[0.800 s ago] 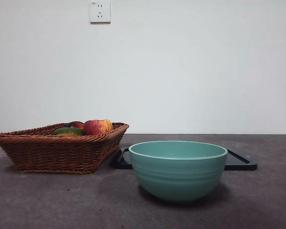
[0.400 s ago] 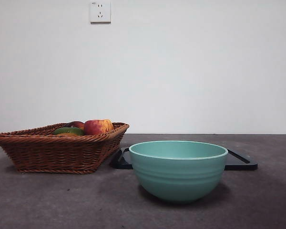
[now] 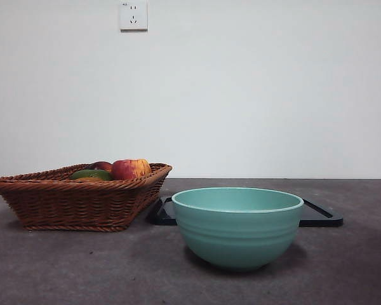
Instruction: Pick up the wifruite, put it on the bowl, pick up the plate, put it on desk
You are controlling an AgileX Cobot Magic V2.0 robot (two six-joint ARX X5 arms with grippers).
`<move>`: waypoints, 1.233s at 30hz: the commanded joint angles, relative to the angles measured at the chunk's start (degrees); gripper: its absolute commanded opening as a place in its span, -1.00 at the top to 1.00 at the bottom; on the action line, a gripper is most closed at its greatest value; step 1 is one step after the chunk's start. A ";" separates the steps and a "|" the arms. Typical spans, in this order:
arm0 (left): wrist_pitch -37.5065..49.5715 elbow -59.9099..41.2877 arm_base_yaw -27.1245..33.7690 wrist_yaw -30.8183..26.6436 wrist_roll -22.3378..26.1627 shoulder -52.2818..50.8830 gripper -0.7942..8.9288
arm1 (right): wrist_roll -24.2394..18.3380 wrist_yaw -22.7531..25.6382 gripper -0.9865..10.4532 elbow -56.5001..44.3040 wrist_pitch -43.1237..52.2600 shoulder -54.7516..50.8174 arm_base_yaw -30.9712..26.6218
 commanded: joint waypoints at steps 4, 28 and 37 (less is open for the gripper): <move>-0.50 -1.16 0.11 -0.07 -0.28 -0.09 0.80 | 1.88 -1.88 0.82 -0.74 -4.04 -0.15 0.04; -0.52 -1.16 0.11 -0.07 -0.28 -0.09 0.80 | 1.88 -2.95 0.82 -0.72 -2.60 -0.15 0.07; -0.52 -1.16 0.11 -0.07 -0.28 -0.09 0.80 | 1.88 -2.97 0.82 -0.72 -2.60 -0.15 0.07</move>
